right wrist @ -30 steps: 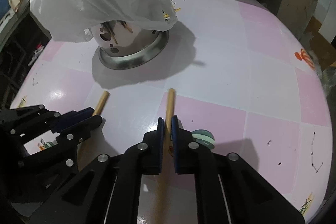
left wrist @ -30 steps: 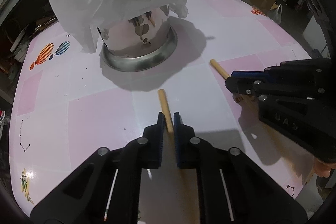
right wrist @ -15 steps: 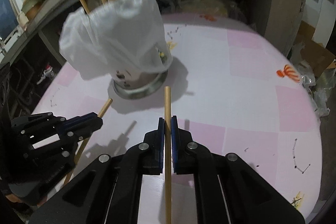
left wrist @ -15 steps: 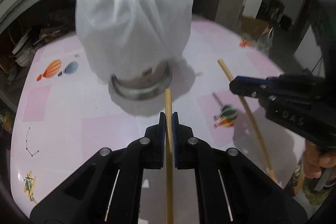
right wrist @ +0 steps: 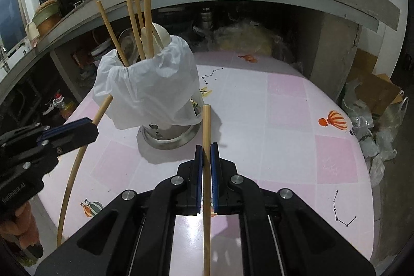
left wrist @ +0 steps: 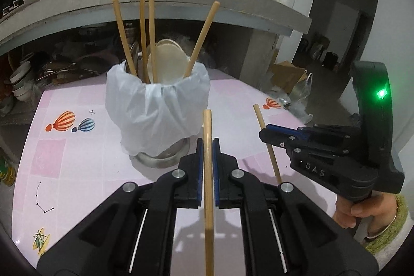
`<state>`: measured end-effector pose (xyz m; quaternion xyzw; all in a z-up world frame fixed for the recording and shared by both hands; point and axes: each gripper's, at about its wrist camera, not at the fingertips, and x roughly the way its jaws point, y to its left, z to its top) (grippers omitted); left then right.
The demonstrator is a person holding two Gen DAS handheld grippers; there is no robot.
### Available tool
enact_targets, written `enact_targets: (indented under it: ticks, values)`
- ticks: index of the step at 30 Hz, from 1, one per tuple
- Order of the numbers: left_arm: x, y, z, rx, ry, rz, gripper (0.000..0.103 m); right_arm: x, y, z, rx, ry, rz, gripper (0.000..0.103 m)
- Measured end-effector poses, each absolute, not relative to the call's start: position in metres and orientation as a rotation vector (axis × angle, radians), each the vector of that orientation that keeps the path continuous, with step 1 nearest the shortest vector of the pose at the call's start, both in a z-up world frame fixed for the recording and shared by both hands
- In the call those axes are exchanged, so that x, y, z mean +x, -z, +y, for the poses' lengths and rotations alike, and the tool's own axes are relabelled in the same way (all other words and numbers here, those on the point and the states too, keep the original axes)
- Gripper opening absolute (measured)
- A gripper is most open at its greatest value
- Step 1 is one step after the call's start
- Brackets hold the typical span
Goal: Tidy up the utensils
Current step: 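Lift both chopsticks upright and carry them over the holder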
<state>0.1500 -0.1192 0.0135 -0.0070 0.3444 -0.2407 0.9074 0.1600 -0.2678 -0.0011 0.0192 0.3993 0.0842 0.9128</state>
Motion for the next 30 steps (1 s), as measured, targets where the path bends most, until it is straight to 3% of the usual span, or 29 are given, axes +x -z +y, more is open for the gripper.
enact_targets:
  ticks: [30]
  values:
    - [0.139,-0.028,-0.104,-0.056,0.524,0.650,0.006,0.148,-0.023,-0.267,0.032,-0.187,0.760,0.006]
